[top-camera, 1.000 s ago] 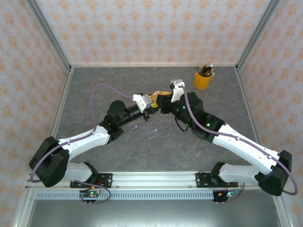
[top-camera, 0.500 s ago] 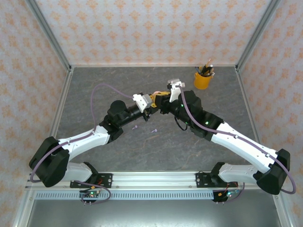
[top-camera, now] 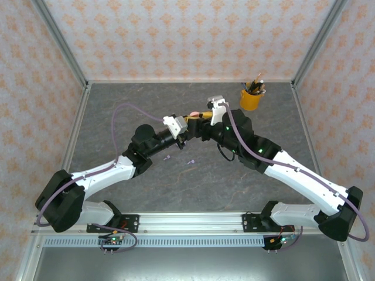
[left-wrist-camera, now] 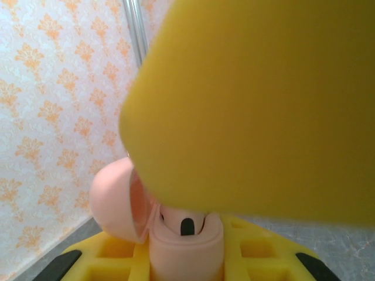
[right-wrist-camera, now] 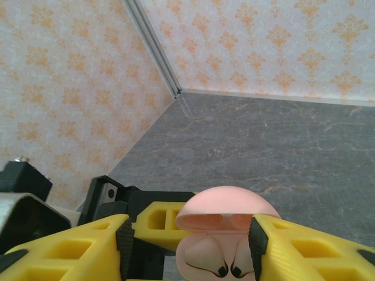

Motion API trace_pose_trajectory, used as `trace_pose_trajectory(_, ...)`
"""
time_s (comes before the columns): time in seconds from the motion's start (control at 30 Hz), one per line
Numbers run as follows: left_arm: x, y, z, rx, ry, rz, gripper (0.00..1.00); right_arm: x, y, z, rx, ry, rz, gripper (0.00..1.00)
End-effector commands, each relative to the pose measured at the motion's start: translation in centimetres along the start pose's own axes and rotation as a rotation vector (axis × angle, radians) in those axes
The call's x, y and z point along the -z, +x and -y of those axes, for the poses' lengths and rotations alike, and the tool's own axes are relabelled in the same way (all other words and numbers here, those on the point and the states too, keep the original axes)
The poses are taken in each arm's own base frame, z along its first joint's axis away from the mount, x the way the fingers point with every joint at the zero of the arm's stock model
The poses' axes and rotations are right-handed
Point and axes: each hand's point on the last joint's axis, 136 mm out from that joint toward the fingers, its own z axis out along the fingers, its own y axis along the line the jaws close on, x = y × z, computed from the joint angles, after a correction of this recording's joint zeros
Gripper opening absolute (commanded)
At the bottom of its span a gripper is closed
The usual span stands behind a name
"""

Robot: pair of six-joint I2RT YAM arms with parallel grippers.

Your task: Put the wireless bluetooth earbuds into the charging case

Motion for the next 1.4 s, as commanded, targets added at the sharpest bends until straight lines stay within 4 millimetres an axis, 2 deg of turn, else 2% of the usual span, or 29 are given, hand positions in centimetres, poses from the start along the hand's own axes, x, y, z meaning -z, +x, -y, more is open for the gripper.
trace_pose_trajectory(0.0, 0.5, -3.1, 0.1, -0.021, -0.007, 0.100, 0.00, 2.2, -2.9, -1.3, -0.026, -0.037, 0.057, 0.58)
trace_pose_trajectory(0.13, 0.4, -2.4, 0.2, -0.021, -0.006, 0.080, 0.00, 3.0, -4.7, -0.7, -0.033, 0.028, 0.070, 0.58)
trace_pose_trajectory(0.27, 0.4, -1.9, 0.3, -0.023, -0.002, 0.066, 0.00, 2.1, -5.4, 2.1, -0.107, 0.139, 0.004, 0.55)
trace_pose_trajectory(0.37, 0.3, -1.3, 0.3, -0.032, 0.001, 0.047, 0.00, 0.4, -4.8, 5.0, -0.192, 0.219, -0.110, 0.46)
trace_pose_trajectory(0.47, 0.1, -0.5, 0.4, -0.043, 0.009, 0.016, 0.00, -1.4, -4.1, 6.4, -0.254, 0.234, -0.210, 0.42)
trace_pose_trajectory(0.6, -0.1, 0.2, 0.5, -0.044, 0.016, -0.007, 0.00, -3.6, -2.7, 7.2, -0.263, 0.253, -0.321, 0.39)
trace_pose_trajectory(0.77, -0.7, 0.8, 0.5, -0.037, 0.021, -0.019, 0.00, -5.3, -0.7, 6.8, -0.274, 0.223, -0.427, 0.31)
trace_pose_trajectory(0.87, -0.9, 0.9, 0.3, -0.032, 0.016, -0.016, 0.00, -5.0, 0.8, 6.6, -0.285, 0.205, -0.469, 0.26)
trace_pose_trajectory(1.07, -1.8, 1.4, -0.1, -0.007, 0.004, -0.017, 0.00, -2.1, 2.6, 6.8, -0.308, 0.212, -0.450, 0.25)
trace_pose_trajectory(1.2, -2.3, 1.6, -0.5, 0.014, -0.009, -0.010, 0.00, -0.6, 4.5, 7.2, -0.333, 0.216, -0.467, 0.23)
trace_pose_trajectory(1.37, -3.0, 2.1, -0.8, 0.034, -0.019, -0.026, 0.00, 0.8, 4.5, 8.6, -0.336, 0.292, -0.409, 0.23)
